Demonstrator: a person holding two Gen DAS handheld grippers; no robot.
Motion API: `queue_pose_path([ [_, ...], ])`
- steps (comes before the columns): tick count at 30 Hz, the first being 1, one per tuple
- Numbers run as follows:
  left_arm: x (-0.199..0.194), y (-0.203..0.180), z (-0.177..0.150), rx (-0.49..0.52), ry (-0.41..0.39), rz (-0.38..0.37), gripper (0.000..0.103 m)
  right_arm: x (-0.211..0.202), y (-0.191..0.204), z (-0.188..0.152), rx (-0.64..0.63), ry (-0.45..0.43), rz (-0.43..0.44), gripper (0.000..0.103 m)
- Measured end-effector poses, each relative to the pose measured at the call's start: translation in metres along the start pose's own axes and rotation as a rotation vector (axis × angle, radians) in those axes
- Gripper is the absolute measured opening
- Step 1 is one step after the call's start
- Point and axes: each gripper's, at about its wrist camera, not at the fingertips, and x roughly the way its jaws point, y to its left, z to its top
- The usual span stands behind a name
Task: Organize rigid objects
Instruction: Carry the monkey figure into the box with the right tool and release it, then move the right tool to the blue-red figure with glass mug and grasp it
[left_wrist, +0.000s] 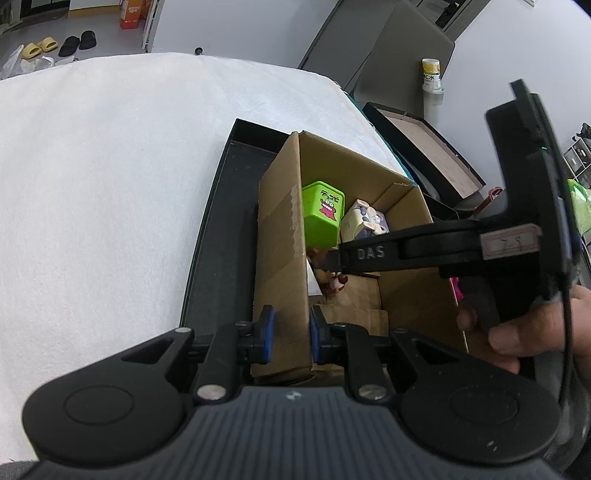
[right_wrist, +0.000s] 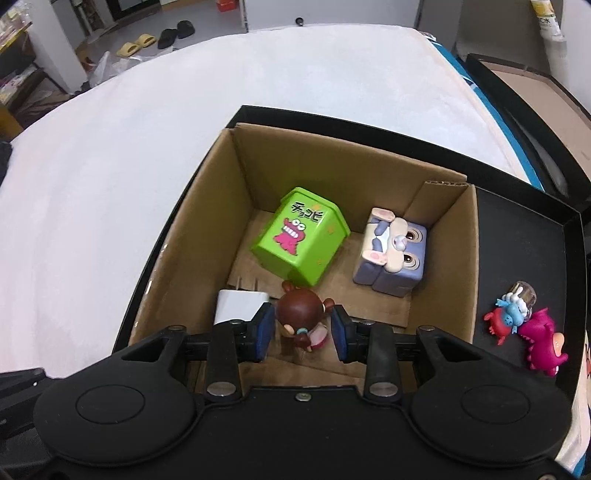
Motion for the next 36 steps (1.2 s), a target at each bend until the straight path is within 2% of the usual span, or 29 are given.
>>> queue_pose_path([
  [4, 0.000, 0.000, 0.000, 0.002, 0.000, 0.002, 0.018, -0.010, -0.003, -0.002, -0.013, -0.013, 0.004, 0.033],
  [6, 0.000, -0.001, 0.000, 0.004, 0.000, 0.004, 0.018, -0.018, -0.005, -0.004, -0.025, -0.024, 0.008, 0.037],
  [8, 0.001, -0.001, 0.000, 0.005, 0.000, 0.005, 0.018, -0.026, -0.007, -0.006, -0.040, -0.037, 0.004, 0.044],
  [12, 0.001, -0.003, 0.000, 0.016, -0.001, 0.013, 0.018, -0.044, -0.014, -0.011, -0.069, -0.080, -0.013, 0.049],
  [14, 0.001, -0.004, 0.000, 0.021, 0.001, 0.020, 0.018, -0.052, -0.019, -0.012, -0.077, -0.107, -0.022, 0.058],
  [21, 0.002, -0.009, 0.000, 0.040, 0.002, 0.052, 0.018, -0.071, -0.041, -0.025, -0.075, -0.165, -0.041, 0.063],
  [25, 0.002, -0.010, -0.001, 0.048, 0.004, 0.069, 0.018, -0.076, -0.055, -0.034, -0.066, -0.195, -0.044, 0.072],
  [31, 0.003, -0.016, -0.001, 0.062, 0.007, 0.094, 0.018, -0.081, -0.076, -0.046, -0.046, -0.247, -0.014, 0.072],
  [36, 0.003, -0.021, -0.002, 0.089, 0.008, 0.118, 0.018, -0.081, -0.096, -0.054, -0.026, -0.300, -0.001, 0.077],
])
